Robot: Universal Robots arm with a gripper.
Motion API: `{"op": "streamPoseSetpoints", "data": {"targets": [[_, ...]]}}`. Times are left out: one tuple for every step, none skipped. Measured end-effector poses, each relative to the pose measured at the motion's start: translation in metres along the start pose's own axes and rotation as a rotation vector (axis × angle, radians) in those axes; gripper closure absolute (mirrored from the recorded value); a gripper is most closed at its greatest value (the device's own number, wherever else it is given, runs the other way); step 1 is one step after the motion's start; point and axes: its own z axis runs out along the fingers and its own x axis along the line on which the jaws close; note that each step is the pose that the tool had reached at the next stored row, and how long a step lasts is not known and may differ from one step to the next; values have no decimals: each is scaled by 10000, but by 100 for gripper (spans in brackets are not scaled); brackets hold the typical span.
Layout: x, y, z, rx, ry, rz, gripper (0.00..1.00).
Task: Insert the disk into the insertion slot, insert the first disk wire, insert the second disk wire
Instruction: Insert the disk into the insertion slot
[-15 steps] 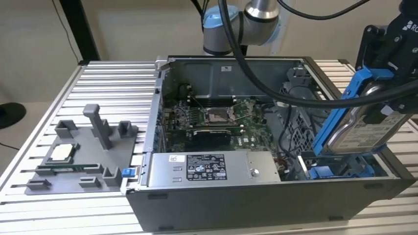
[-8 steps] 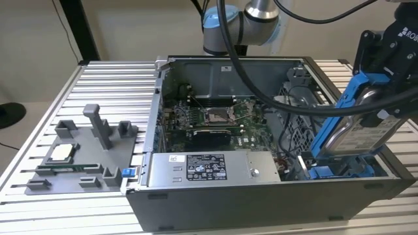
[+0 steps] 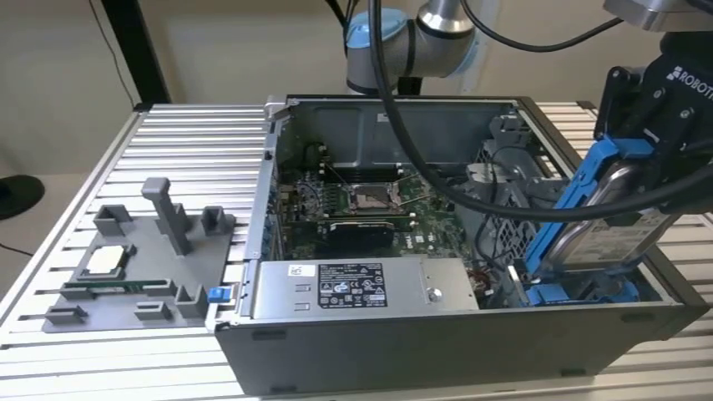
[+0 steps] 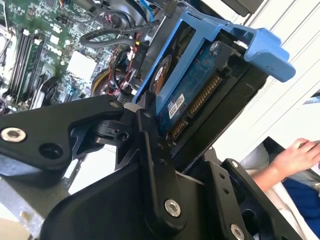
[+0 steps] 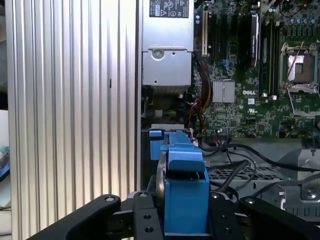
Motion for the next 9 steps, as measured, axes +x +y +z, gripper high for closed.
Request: {"op": "streamPoseSetpoints", "data": {"targets": [[0,-2,16,0,-11,0,100],[0,-5,33,0,-23,-1,100],[0,-9,49,-1,-34,-2,100],[0,-12,64,-1,-47,-2,100],[0,-16,80,-1,-61,-3,100],[1,-19,94,-1,-73,-3,100],[1,-21,109,-2,-87,-3,100],[1,-22,124,-2,-101,-3,100],[1,-23,137,-2,-114,-3,100]]}}
